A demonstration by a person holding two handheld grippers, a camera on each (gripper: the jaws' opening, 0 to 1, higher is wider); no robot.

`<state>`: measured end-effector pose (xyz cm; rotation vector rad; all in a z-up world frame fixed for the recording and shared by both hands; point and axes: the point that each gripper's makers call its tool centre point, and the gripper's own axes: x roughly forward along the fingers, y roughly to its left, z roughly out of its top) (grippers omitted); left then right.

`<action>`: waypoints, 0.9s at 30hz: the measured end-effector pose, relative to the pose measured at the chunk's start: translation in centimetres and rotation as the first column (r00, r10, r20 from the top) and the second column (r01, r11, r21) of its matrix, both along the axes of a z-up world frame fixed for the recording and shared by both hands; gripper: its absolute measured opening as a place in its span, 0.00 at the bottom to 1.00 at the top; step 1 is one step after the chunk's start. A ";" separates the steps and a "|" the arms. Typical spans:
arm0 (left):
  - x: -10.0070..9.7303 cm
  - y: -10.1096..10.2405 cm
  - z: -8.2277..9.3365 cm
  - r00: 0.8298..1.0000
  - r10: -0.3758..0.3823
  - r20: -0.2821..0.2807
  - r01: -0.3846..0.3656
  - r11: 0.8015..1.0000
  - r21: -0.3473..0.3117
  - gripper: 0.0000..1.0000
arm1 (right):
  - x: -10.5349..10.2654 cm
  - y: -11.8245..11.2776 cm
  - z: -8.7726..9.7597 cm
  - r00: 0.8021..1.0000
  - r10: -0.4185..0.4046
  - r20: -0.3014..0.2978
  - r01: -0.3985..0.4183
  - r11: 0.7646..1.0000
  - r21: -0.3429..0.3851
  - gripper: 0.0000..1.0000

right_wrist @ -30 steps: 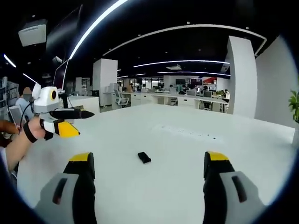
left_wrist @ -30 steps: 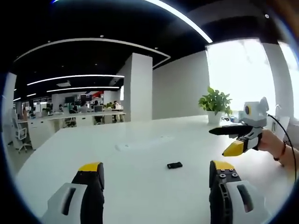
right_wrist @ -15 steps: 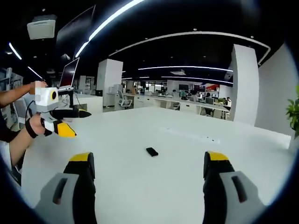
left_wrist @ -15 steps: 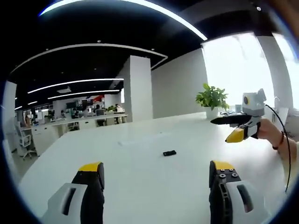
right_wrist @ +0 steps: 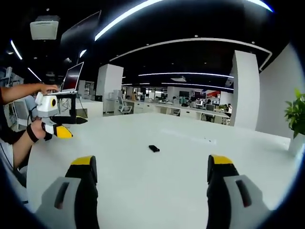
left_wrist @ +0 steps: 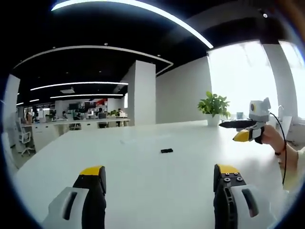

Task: Snap the two parts of the plastic buckle together until the buckle closes and remains connected.

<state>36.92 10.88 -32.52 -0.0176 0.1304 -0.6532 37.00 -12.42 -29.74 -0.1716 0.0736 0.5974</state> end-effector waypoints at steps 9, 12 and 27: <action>-0.3 -0.2 0.1 1.000 -0.012 0.011 0.012 1.000 -0.002 0.95 | -1.2 -0.2 -0.4 1.000 -0.011 0.003 0.011 1.000 0.006 0.95; -0.3 -0.1 0.2 1.000 -0.013 0.015 0.013 1.000 0.000 0.95 | -1.3 0.0 -0.4 1.000 -0.005 0.004 0.005 1.000 0.014 0.95; -0.6 0.1 0.3 1.000 -0.011 0.016 0.011 1.000 -0.020 0.94 | -1.5 0.0 -0.9 1.000 -0.006 -0.011 0.006 1.000 0.024 0.94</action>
